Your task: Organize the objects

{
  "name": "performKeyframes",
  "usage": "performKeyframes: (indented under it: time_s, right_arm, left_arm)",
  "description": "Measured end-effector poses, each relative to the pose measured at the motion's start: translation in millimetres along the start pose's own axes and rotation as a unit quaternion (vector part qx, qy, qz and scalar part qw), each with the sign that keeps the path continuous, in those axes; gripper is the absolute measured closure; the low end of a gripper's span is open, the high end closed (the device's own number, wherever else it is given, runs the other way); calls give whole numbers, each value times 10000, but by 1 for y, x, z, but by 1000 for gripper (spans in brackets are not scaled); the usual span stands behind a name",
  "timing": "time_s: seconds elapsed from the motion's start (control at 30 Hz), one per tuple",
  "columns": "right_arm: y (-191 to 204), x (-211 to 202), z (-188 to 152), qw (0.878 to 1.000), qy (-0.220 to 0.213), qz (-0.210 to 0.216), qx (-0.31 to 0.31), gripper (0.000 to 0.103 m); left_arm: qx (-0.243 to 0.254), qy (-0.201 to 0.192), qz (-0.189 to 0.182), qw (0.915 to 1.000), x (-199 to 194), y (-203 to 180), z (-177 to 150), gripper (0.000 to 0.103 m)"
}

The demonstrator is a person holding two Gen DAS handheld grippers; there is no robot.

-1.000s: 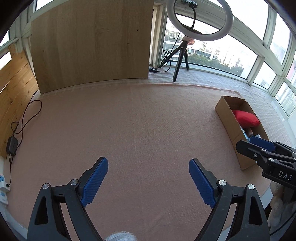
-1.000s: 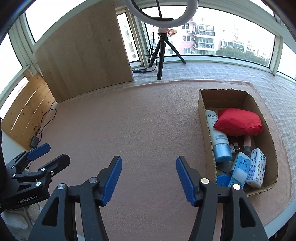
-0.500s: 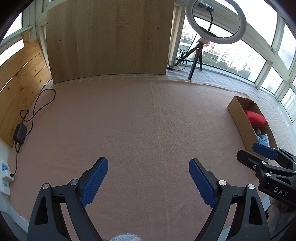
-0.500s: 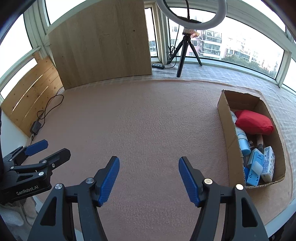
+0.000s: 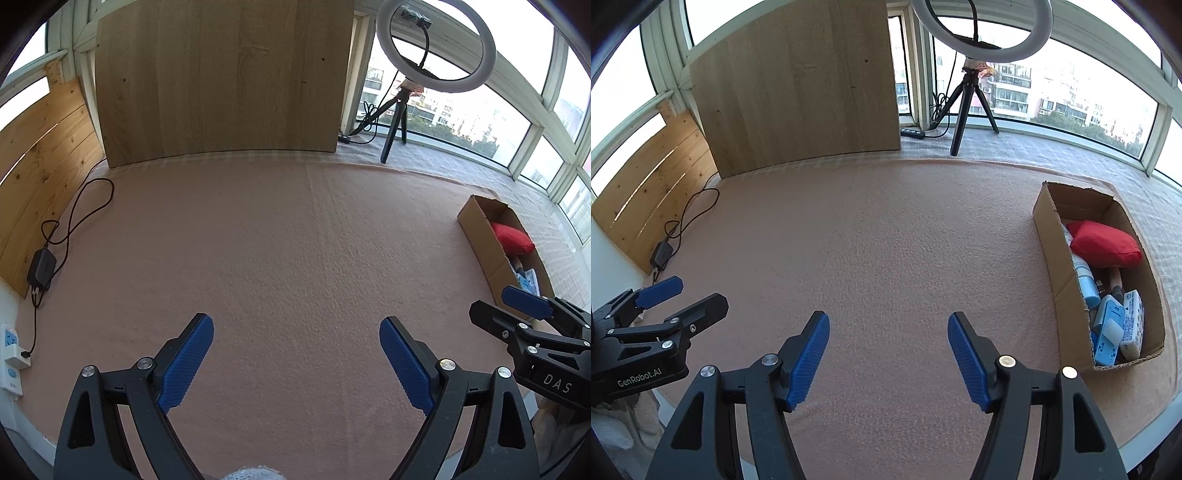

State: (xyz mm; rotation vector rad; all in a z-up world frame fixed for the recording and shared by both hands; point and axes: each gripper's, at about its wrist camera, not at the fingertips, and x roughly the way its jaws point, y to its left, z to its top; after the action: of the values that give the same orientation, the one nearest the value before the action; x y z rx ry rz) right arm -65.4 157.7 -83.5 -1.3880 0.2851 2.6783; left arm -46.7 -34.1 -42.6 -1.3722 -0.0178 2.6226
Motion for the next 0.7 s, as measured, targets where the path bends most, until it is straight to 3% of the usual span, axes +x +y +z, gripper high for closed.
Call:
performKeyframes:
  time_s: [0.7]
  right_arm:
    - [-4,9,6,10000,83,-27,36,40]
  left_arm:
    - [19,40,-30,10000,10,-4,7,9]
